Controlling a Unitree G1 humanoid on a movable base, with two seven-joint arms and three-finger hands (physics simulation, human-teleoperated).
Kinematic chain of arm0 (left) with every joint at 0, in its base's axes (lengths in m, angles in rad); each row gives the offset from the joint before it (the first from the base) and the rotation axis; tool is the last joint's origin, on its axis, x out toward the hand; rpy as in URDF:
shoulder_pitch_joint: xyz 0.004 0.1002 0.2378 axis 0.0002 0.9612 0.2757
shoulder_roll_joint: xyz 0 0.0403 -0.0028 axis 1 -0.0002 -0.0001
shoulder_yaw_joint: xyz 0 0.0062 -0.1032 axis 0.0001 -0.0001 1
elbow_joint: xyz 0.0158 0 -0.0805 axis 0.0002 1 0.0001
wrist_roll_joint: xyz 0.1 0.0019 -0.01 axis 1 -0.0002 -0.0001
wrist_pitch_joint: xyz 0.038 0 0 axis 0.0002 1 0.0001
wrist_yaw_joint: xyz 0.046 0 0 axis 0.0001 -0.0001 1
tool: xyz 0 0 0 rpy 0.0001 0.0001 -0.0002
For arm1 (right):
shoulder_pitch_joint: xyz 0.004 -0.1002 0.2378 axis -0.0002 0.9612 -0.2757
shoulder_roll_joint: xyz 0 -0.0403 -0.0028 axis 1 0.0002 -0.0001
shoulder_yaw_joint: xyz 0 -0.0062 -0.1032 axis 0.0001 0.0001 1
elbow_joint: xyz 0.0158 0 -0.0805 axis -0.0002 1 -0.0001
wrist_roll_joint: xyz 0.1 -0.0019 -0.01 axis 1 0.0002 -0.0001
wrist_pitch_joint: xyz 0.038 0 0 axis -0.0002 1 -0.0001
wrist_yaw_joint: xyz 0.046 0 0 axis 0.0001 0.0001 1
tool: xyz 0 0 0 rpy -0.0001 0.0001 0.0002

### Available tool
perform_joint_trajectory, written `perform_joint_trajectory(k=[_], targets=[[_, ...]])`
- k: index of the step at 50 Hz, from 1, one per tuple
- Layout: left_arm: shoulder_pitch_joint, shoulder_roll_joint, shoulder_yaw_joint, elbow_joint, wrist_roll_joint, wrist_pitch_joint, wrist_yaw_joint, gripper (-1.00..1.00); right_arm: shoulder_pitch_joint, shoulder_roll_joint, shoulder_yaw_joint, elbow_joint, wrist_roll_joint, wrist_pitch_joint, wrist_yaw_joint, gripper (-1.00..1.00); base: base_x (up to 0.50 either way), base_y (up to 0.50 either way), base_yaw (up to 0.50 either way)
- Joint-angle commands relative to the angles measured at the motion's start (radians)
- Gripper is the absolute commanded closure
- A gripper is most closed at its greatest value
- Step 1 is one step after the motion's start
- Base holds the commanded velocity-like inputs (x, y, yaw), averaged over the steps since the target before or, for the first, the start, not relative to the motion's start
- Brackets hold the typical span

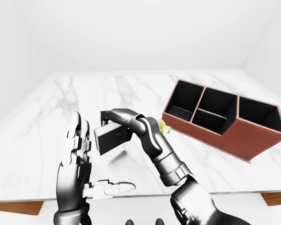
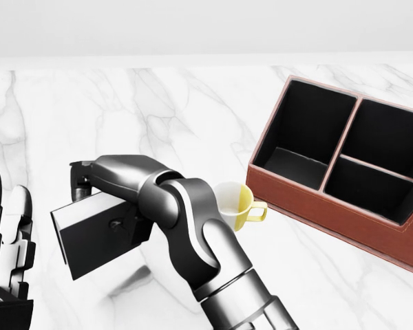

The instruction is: Pick up the book and place it in the caddy.

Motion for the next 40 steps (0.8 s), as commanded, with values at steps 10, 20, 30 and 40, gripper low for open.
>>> perform_joint_trajectory(k=[10, 20, 30, 40], targets=[[-0.017, -0.008, 0.008, -0.006, 0.001, 0.021, -0.007, -1.00, -0.018, -0.059, -0.040, -0.124, 0.019, 0.000, 0.036, 1.00, 0.00, 0.00, 0.00], [-0.019, -0.010, 0.008, -0.009, 0.001, 0.024, -0.009, -1.00, -0.027, -0.066, -0.041, -0.194, 0.003, 0.000, 0.066, 1.00, 0.00, 0.00, 0.00], [-0.015, -0.008, 0.004, -0.001, 0.002, 0.012, -0.004, -1.00, -0.045, -0.069, -0.051, -0.279, -0.021, 0.000, 0.066, 1.00, 0.00, 0.00, 0.00], [-0.011, -0.003, -0.003, -0.003, 0.004, 0.010, 0.004, -1.00, -0.056, -0.080, -0.057, -0.421, -0.031, 0.000, 0.066, 1.00, 0.00, 0.00, 0.00]])
